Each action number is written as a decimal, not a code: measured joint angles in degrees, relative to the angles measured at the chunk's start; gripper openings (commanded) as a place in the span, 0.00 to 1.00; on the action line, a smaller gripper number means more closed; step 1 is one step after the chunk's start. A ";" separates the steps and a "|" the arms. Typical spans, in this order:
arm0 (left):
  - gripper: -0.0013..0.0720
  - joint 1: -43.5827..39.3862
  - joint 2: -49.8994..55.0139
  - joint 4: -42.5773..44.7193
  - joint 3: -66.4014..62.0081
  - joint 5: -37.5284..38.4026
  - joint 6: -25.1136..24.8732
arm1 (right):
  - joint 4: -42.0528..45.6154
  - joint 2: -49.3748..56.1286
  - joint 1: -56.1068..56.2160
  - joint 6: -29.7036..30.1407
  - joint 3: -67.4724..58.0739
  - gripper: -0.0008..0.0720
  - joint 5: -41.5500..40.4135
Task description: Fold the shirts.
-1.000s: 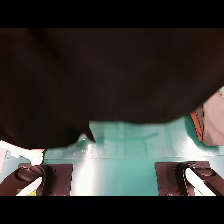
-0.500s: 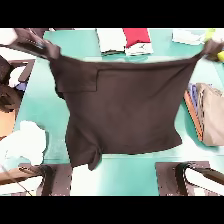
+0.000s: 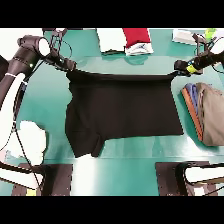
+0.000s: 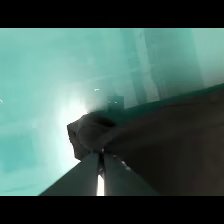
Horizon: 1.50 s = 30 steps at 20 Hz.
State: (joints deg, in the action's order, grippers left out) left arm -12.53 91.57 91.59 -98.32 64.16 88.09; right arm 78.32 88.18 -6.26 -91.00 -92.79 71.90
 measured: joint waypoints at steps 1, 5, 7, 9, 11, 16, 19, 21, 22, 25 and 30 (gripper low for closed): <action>0.05 0.33 0.09 -0.72 -0.26 1.99 -0.33 | 0.48 0.42 0.00 0.44 -0.83 0.03 1.05; 0.05 1.01 0.22 -5.62 2.51 8.81 -2.16 | 4.59 1.01 -0.33 1.46 -0.02 0.03 4.50; 0.05 1.14 0.20 -8.13 6.08 9.33 -2.73 | 5.75 0.24 -0.79 1.60 3.34 0.03 4.72; 0.05 1.20 0.22 -9.64 10.75 8.61 -3.06 | 6.27 -0.55 -1.05 1.60 7.30 0.04 4.11; 0.05 1.25 0.22 -10.75 14.95 7.39 -3.08 | 6.51 -1.44 -1.20 1.57 11.41 0.04 2.40; 0.06 1.29 0.22 -12.15 19.78 5.70 -3.08 | 6.78 -2.10 0.04 1.18 18.62 0.12 -1.14; 0.51 1.29 -0.22 -12.33 20.57 6.82 -2.73 | 6.75 -2.27 0.52 0.48 19.50 0.46 -2.10; 0.51 1.29 -1.79 -12.37 20.74 7.48 -2.45 | 6.34 -2.97 0.50 0.33 18.49 0.46 -1.66; 0.51 1.29 -3.26 -12.11 20.92 7.98 -1.97 | 6.08 -3.91 0.22 0.52 18.05 0.46 -0.87; 0.51 1.29 -10.01 -11.06 23.96 9.35 -0.28 | 5.95 -9.20 -1.95 1.60 19.74 0.60 1.38; 0.51 1.29 -24.57 -10.84 38.05 8.96 3.26 | 5.88 -20.46 -8.20 2.43 33.64 0.71 5.44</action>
State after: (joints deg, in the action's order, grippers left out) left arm -11.25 67.00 80.75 -60.27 73.12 91.35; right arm 84.20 67.72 -14.46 -88.58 -59.16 77.34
